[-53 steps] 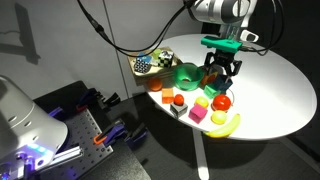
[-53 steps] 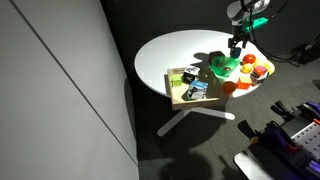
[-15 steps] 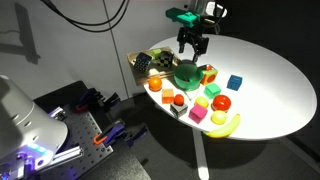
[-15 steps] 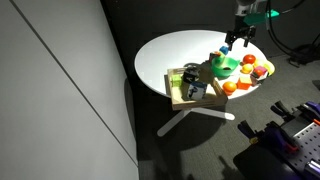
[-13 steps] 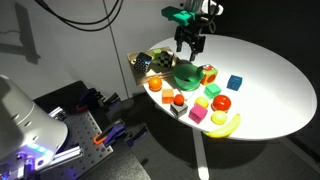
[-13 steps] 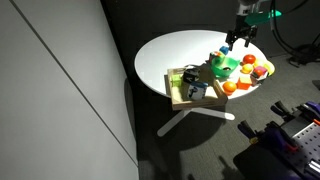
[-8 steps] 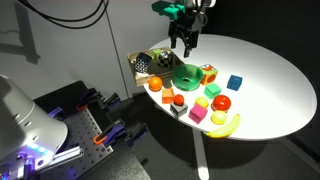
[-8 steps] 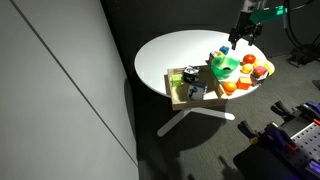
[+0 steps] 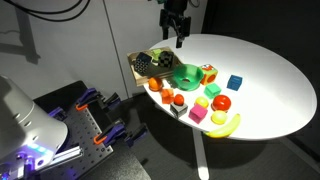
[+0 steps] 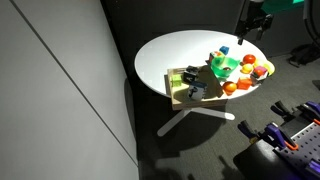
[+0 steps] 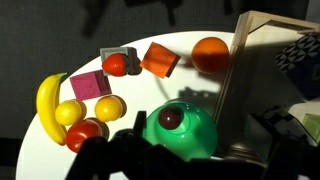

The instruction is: Remove the green block from the bowl

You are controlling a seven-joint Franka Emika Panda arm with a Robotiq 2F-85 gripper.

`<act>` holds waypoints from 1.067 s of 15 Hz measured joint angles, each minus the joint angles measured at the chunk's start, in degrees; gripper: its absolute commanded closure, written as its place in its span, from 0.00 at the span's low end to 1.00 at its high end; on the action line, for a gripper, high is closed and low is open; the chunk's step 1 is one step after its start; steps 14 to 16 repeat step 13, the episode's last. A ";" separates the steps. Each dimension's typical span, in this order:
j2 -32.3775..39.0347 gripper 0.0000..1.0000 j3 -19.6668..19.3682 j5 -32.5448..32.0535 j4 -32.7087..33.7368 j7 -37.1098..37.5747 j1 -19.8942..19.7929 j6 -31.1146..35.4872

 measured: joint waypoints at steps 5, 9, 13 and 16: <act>-5.06 0.00 0.92 0.00 -2.89 -0.19 0.01 -0.35; -8.88 0.00 1.53 0.00 -4.79 -0.34 0.01 -0.34; -11.64 0.00 1.84 0.00 -5.86 -0.41 0.01 -0.34; -11.64 0.00 1.84 0.00 -5.86 -0.41 0.01 -0.34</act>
